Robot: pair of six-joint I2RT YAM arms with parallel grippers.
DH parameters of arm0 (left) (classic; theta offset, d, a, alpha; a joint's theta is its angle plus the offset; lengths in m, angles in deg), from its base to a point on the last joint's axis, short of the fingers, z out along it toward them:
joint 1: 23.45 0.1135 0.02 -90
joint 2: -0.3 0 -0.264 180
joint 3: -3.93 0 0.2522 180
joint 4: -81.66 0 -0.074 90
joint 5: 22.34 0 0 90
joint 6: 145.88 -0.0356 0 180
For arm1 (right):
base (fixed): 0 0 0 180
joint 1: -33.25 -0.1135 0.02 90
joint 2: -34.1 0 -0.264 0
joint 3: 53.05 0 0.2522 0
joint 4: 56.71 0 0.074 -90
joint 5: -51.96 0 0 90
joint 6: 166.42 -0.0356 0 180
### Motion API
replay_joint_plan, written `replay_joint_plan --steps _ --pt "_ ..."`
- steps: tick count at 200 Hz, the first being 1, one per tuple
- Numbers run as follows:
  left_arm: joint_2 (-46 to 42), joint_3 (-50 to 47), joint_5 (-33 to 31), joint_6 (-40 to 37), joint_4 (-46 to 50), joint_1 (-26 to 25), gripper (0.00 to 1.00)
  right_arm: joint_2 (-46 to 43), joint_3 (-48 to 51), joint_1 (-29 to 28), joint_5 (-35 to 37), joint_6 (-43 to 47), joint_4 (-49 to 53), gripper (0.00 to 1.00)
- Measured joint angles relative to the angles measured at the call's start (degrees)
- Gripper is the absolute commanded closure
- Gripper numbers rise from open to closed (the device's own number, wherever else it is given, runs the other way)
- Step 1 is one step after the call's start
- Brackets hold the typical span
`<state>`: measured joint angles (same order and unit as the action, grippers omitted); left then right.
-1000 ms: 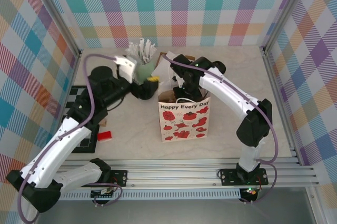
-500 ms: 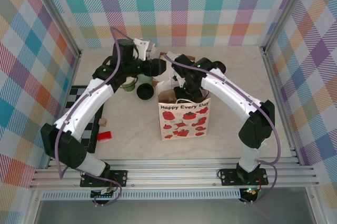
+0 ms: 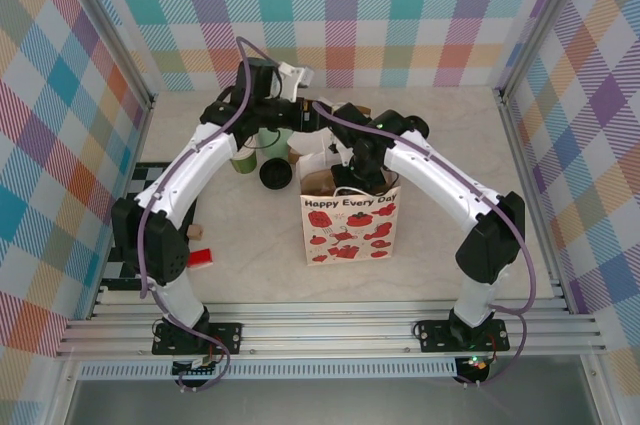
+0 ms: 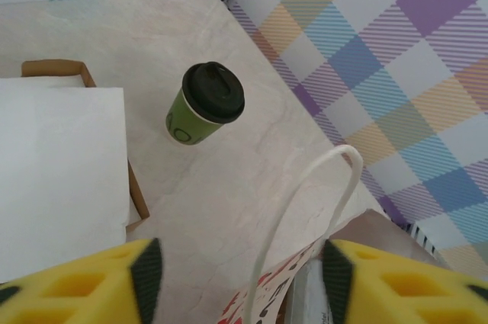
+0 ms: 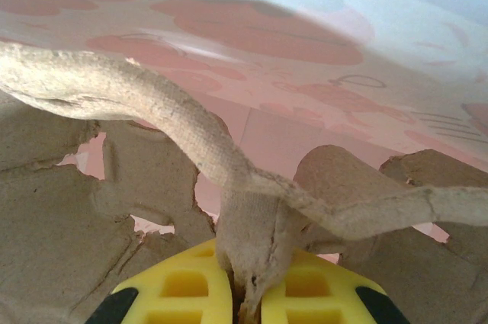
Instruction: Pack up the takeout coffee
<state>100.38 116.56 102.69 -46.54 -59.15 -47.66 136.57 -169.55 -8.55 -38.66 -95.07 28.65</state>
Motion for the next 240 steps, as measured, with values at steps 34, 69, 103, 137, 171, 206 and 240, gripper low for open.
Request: replay_joint_plan --steps 34,69,103,137,171,206,240 --pt "1.42 1.46 0.11 0.55 1.03 0.00 0.75 -0.61 0.87 0.00 -0.02 0.00 -0.24 0.99" --pt "1.92 3.19 0.09 0.20 2.19 0.00 1.00 -1.20 1.07 0.00 -0.02 -0.02 -0.26 0.99" --pt "1.88 3.50 -1.92 2.27 0.96 -0.02 1.00 -2.10 1.20 -0.28 -0.02 -0.22 -0.22 0.99" --pt "-2.14 -3.34 -6.93 6.40 -5.90 -1.55 1.00 -2.69 2.45 -0.61 0.02 -0.42 -0.42 0.99" --pt "-6.05 -5.38 -11.80 9.42 -7.67 -4.66 1.00 -2.69 3.96 -0.70 0.07 -0.57 -0.98 0.99" --pt "-7.37 -6.01 -14.21 12.02 -7.56 -4.92 1.00 -1.55 3.58 -0.70 0.24 -0.13 -0.94 0.99" --pt "-7.41 -6.91 -15.72 14.62 -7.26 -4.90 1.00 0.63 3.54 -0.70 0.76 0.04 -0.90 0.99"
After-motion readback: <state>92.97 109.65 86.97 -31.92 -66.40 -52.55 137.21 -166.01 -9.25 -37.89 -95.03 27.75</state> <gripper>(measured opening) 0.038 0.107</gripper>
